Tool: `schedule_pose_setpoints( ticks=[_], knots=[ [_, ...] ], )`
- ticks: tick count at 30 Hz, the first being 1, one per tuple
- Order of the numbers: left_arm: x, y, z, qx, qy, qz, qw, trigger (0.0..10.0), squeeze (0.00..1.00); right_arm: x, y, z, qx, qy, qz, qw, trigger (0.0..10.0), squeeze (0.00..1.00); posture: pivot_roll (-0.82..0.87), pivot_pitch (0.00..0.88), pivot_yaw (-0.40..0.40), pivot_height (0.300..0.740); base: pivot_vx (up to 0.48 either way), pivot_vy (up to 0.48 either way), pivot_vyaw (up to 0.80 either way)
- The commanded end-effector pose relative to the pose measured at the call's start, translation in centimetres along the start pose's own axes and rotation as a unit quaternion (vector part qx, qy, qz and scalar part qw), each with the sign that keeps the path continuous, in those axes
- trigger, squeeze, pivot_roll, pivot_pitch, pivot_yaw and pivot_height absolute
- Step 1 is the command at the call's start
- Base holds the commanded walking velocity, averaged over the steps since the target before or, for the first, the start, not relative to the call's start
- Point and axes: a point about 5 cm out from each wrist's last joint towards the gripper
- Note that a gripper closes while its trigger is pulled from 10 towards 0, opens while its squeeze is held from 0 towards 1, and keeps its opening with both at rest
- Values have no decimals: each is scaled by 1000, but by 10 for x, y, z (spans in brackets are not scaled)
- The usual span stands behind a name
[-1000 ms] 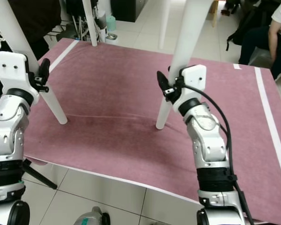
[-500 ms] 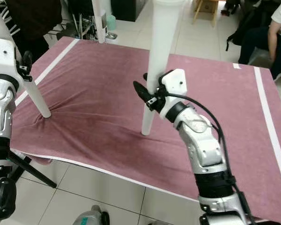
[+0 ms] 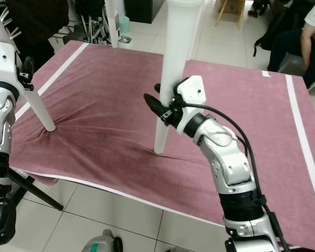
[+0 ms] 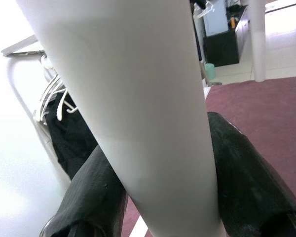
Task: Building children table
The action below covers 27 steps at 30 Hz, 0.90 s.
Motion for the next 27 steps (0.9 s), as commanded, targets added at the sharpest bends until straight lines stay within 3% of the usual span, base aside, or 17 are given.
schedule_pose_setpoints(
  ticks=[1,5,10,11,15,16,17,27],
  knots=[
    [-16,4,-52,104,-111,-22,988,10000,0,11,-15,63,-136,81,46,986,10000,0,37,0,13,740,0,0,0],
    [-9,6,-50,103,-116,-11,988,10000,0,14,-17,60,-134,65,46,988,10000,0,47,0,7,740,0,0,0],
    [-14,12,-51,104,-120,-29,987,10000,0,21,-13,47,-110,46,59,991,10000,0,51,0,6,740,0,0,0],
    [-17,16,-53,107,-120,-37,986,10000,176,25,-9,37,-92,36,64,993,10000,0,53,0,7,740,0,0,0],
    [-18,18,-54,109,-121,-41,986,10000,176,28,-7,32,-81,31,67,994,10000,0,53,0,7,740,0,0,0],
    [-18,20,-55,111,-120,-43,986,10000,875,30,-5,27,-71,23,68,995,10000,0,54,0,9,740,0,0,0],
    [-18,22,-56,112,-119,-45,986,10000,1000,31,-2,20,-59,14,65,996,10000,0,55,0,8,740,0,0,0],
    [-22,24,-55,101,-82,-66,989,10000,1000,26,0,-2,-23,1,24,999,10000,0,59,0,13,740,0,0,0]
  ],
)
Point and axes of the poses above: a point about 5 cm out from each wrist's last joint towards the gripper, its own y axis pointing back from the gripper into the wrist, its own z axis along the axis of the wrist's last joint, x = y × z, and after that the axes turned 12 degrees about y, right-handed
